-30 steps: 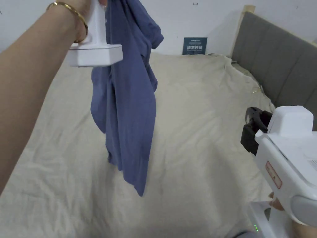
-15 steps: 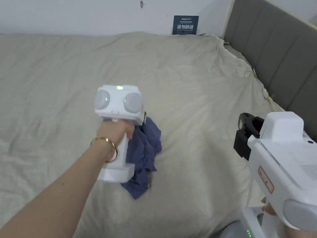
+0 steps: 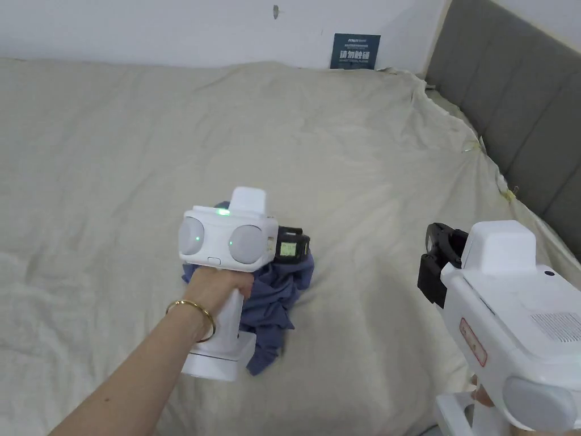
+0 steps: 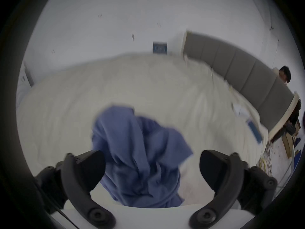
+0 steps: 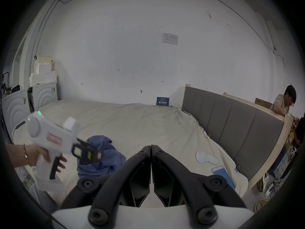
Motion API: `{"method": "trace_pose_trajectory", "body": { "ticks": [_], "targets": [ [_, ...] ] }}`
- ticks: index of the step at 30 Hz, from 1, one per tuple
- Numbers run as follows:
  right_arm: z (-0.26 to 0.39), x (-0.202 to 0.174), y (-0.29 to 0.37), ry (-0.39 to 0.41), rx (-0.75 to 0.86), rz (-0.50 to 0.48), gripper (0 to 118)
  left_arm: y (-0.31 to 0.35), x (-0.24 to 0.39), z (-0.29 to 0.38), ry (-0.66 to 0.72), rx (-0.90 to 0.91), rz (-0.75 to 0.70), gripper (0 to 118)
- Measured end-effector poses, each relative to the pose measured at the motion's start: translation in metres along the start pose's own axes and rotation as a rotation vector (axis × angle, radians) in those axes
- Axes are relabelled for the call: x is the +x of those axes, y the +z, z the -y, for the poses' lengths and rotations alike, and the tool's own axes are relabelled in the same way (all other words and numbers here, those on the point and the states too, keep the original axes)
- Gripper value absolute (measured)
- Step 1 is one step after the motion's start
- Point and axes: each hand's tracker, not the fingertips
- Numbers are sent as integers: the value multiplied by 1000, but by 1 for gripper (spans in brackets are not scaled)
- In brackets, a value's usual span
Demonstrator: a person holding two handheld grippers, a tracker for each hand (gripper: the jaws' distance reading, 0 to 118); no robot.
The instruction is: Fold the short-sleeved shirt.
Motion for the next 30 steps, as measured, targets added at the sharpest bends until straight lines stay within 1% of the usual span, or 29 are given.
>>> {"method": "trace_pose_trajectory", "body": {
  "ticks": [2, 4, 6, 8, 9, 11, 13, 14, 15, 16, 18, 19, 22, 24, 30],
  "targets": [
    [-4, -2, -1, -3, 15, -6, 0, 26, -11, -18, 14, 119, -28, 117],
    [-9, -5, -2, -12, 34, -14, 0, 55, -19, -31, 1, 227, -103, 118],
    [-14, -9, -2, -28, 60, -22, 0, 81, -29, -32, -16, 371, -165, 118],
    [-19, -13, -2, -46, 87, -35, 0, 105, -34, -27, -50, 489, -272, 117],
    [-22, -16, -2, -53, 99, -41, 0, 116, -37, -22, -73, 514, -309, 117],
    [-26, -20, -3, -64, 115, -60, 0, 131, -42, -12, -95, 549, -338, 117],
    [-28, -25, -2, -66, 135, -75, 0, 146, -44, 2, -91, 571, -353, 114],
    [-29, -29, -1, -62, 142, -81, 0, 153, -45, 9, -94, 576, -352, 111],
    [-30, -32, -1, -60, 150, -88, 0, 157, -47, 16, -99, 579, -355, 104],
    [-31, -34, 0, -59, 156, -93, 0, 161, -47, 22, -100, 580, -359, 88],
    [-32, -40, 3, -60, 164, -102, 0, 166, -49, 33, -87, 573, -370, 63],
    [-33, -42, 4, -61, 167, -108, 0, 166, -51, 39, -73, 563, -375, 46],
    [-31, -46, 7, -60, 178, -107, 0, 168, -55, 52, -39, 530, -381, 6],
    [-30, -47, 10, -63, 182, -108, 0, 168, -58, 58, 3, 504, -355, 0],
    [-18, -47, 14, -74, 164, -109, 0, 166, -61, 70, 40, 479, -329, 0]
  ]
}}
